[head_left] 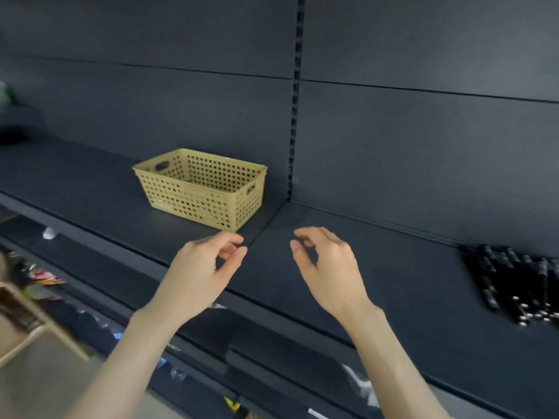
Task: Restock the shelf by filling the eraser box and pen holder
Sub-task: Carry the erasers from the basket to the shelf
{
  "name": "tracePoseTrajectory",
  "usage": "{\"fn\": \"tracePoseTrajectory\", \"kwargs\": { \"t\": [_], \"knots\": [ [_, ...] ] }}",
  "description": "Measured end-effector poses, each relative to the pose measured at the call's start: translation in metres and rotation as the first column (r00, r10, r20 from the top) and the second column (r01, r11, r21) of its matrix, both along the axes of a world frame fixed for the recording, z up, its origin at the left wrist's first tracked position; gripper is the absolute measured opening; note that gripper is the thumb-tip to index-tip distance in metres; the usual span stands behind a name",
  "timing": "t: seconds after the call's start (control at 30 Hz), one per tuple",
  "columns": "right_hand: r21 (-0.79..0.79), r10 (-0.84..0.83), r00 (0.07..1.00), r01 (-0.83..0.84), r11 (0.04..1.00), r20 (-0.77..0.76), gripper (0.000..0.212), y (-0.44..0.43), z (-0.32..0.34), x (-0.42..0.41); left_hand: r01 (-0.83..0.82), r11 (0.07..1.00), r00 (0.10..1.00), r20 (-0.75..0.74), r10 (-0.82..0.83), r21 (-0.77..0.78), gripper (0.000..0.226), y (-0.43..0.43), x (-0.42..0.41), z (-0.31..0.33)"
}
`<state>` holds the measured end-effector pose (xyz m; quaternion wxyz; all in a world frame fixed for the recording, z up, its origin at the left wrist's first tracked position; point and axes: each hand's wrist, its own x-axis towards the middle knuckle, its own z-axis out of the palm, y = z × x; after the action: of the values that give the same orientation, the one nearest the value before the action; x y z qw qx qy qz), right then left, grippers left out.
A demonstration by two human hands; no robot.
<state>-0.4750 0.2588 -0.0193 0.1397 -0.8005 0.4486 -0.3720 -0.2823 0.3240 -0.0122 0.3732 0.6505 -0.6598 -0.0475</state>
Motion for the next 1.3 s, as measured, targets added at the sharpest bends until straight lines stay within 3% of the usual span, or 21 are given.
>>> {"fn": "tracePoseTrajectory", "kwargs": {
  "t": [0.23, 0.47, 0.9, 1.03, 1.3],
  "knots": [
    [-0.053, 0.07, 0.998, -0.07, 0.996, -0.001, 0.025, -0.031, 0.015, 0.095, -0.039, 0.997, 0.999, -0.007, 0.038, -0.073, 0.021, -0.03, 0.093, 0.003],
    [-0.093, 0.051, 0.999, -0.051, 0.994, 0.001, 0.026, -0.092, 0.02, 0.168, 0.013, 0.994, 1.0, -0.006, -0.014, -0.112, 0.023, -0.102, 0.167, 0.01],
    [0.099, 0.024, 0.997, -0.016, 0.995, -0.078, 0.02, -0.197, 0.032, 0.254, 0.247, 0.965, 0.969, -0.002, -0.248, 0.086, 0.022, -0.231, 0.265, 0.028],
    [0.246, 0.043, 0.974, 0.013, 0.969, -0.22, 0.024, -0.219, 0.031, 0.27, 0.376, 0.884, 0.914, 0.045, -0.403, 0.277, 0.025, -0.268, 0.283, 0.028],
    [0.517, 0.103, 0.912, 0.13, 0.846, -0.397, 0.029, -0.236, 0.023, 0.277, 0.525, 0.548, 0.654, 0.104, -0.749, 0.651, 0.038, -0.328, 0.281, 0.015]
  ]
}}
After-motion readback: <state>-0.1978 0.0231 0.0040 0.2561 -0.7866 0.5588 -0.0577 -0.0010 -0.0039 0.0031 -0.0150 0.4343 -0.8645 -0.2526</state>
